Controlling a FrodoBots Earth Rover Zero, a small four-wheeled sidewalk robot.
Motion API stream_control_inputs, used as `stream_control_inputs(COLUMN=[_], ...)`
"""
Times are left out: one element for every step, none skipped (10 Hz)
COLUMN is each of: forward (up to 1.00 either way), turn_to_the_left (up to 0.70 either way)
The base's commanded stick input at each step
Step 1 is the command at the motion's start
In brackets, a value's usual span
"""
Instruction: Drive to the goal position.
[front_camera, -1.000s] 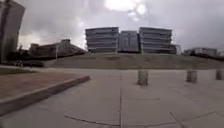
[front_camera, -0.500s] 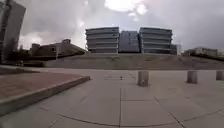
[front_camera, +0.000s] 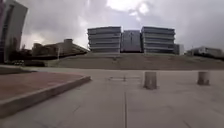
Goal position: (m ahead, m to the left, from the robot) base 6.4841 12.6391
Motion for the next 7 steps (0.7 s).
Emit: stream_control_inputs(forward=[1.00, 1.00, 1.00, 1.00, 1.00, 1.00, 1.00], turn_to_the_left=[-0.21, -0.06, 0.00, 0.00, 0.00, 0.00, 0.00])
